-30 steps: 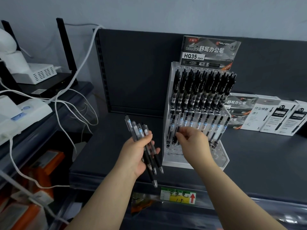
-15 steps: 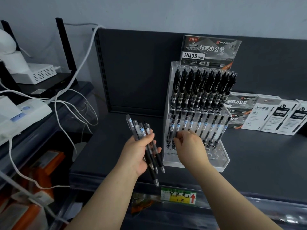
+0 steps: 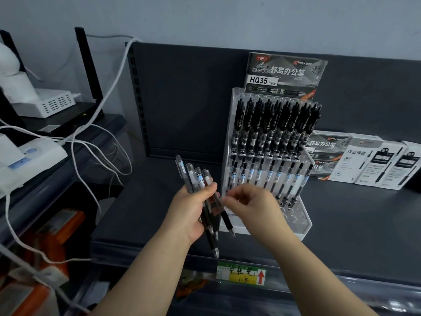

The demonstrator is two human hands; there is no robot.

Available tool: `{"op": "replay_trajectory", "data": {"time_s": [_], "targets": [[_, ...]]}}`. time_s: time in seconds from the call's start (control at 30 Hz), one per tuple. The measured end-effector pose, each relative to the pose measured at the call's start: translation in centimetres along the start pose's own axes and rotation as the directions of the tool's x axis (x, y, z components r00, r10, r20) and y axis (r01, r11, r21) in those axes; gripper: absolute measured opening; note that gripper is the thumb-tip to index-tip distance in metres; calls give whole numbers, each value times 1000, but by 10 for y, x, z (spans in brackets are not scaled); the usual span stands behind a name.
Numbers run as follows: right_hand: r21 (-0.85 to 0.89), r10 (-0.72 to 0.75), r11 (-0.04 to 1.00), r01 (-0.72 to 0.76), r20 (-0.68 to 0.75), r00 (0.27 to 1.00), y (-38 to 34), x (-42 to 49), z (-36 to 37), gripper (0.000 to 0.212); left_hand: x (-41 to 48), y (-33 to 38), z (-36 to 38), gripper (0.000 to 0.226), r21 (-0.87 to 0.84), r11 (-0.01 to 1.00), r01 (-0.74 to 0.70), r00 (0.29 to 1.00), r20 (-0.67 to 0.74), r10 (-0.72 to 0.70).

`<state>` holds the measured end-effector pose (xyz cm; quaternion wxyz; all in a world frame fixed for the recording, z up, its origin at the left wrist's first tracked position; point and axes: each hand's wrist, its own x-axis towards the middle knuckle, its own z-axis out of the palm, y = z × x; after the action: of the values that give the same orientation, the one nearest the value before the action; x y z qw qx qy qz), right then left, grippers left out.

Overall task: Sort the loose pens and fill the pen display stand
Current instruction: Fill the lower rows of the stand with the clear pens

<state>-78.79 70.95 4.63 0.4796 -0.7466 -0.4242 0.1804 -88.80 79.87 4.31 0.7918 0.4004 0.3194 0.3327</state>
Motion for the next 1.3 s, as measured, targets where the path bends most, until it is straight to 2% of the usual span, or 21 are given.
{"op": "replay_trajectory", "data": {"time_s": [0.1,0.27,0.4,0.47,0.53,0.73,0.93,1.3], "targets": [[-116,22,993,-16,52,998,-1,3,3,15,-3,-1,5,10,30,999,-14,999,36,13],[-80,-5,997,9,55,998,-1,1,-6,6,-4,-2,8,9,12,1000,-28,997,71,27],[59,-28,997,40,-188,982,-1,4,-22,7,-2,0,7,6,-23,1000,-19,1000,22,19],[57,-39,997,58,-286,957,3,9,-31,12,-1,2,7,3,-19,1000,-8,1000,-17,7],[8,-45,999,50,-314,948,9,13,-34,16,0,2,7,5,-13,1000,3,999,-38,-3],[-183,-52,983,14,-202,978,30,19,-20,20,-1,1,10,23,-103,993,53,997,-58,-59],[-394,-52,919,10,-98,994,30,20,-17,21,-3,-1,9,12,-113,993,38,998,-55,-44],[-386,-5,921,-43,-122,992,31,20,-20,17,-5,-3,11,6,-119,992,45,998,-29,-49]]}}
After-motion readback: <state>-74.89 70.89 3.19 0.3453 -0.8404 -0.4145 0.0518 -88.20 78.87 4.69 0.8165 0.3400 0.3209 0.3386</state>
